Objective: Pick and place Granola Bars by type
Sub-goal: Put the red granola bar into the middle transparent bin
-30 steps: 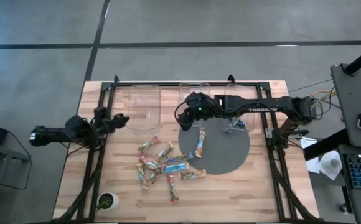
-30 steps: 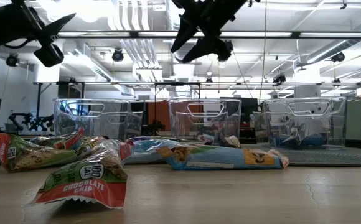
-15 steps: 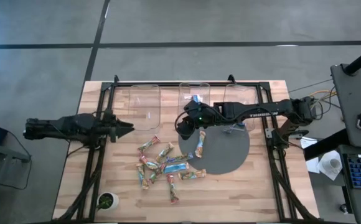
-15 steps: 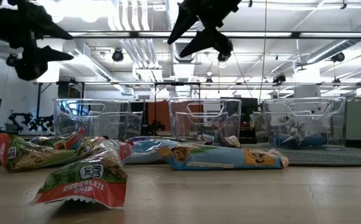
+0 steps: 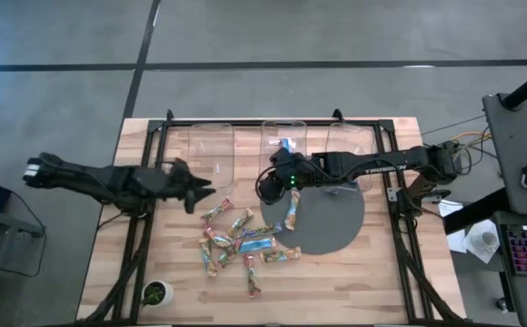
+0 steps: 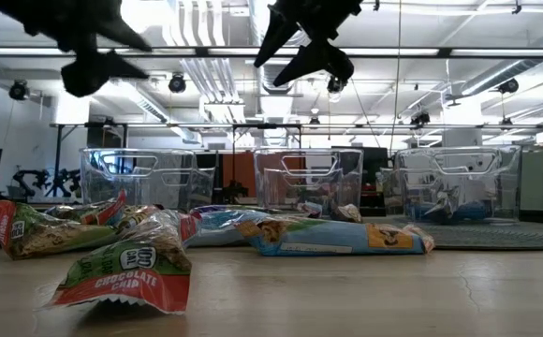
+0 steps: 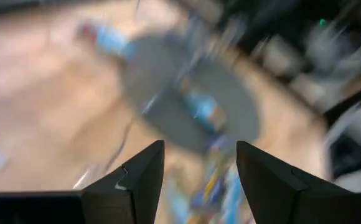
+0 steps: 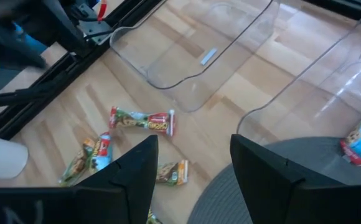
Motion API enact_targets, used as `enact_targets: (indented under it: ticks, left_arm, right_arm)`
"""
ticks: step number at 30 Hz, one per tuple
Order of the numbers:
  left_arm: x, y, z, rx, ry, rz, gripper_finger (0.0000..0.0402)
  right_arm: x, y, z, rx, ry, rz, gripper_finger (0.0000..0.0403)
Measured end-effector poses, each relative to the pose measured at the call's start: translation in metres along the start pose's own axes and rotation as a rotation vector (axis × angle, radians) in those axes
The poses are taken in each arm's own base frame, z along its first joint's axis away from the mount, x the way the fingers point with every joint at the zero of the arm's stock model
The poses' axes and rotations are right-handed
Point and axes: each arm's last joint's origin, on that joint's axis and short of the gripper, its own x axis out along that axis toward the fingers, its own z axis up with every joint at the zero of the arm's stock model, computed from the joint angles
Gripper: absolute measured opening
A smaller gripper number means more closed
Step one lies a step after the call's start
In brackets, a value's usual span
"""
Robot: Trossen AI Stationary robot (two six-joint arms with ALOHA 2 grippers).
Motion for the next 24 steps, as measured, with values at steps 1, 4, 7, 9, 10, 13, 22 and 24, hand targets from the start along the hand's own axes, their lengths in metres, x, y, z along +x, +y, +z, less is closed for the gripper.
enact_targets:
  ticks: [1, 4, 7, 9, 10, 13, 22, 24]
  left_arm:
    - [0.001, -0.001, -0.003, 0.008, 0.045, 0.025, 0.0182]
    - [0.001, -0.002, -0.017, 0.033, 0.171, 0.076, 0.0182]
    - [-0.007, -0.012, -0.026, 0.04, 0.19, 0.054, 0.0182]
    - [-0.011, -0.016, -0.037, 0.064, 0.184, 0.056, 0.0182]
    - [-0.014, -0.019, -0.042, 0.072, 0.17, 0.051, 0.0182]
    - [-0.021, -0.023, -0.057, 0.086, 0.129, 0.049, 0.0182]
    - [-0.008, -0.026, -0.101, 0.126, 0.182, 0.16, 0.0182]
    - [-0.001, -0.026, -0.107, 0.18, 0.198, 0.209, 0.0182]
  right_arm:
    - [0.0, 0.0, 0.0, -0.003, 0.0, -0.001, 0.0191]
    - [0.0, -0.001, -0.001, -0.009, 0.009, -0.01, 0.0191]
    - [0.0, -0.003, -0.005, -0.024, 0.04, -0.036, 0.0192]
    - [-0.001, -0.005, -0.007, -0.043, 0.067, -0.06, 0.0191]
    - [-0.001, -0.006, -0.008, -0.063, 0.078, -0.069, 0.0192]
    - [-0.001, -0.009, -0.011, -0.121, 0.105, -0.089, 0.0191]
    - [0.005, -0.026, 0.003, -0.262, 0.099, -0.122, 0.0192]
    - [0.006, -0.031, 0.007, -0.284, 0.097, -0.134, 0.0191]
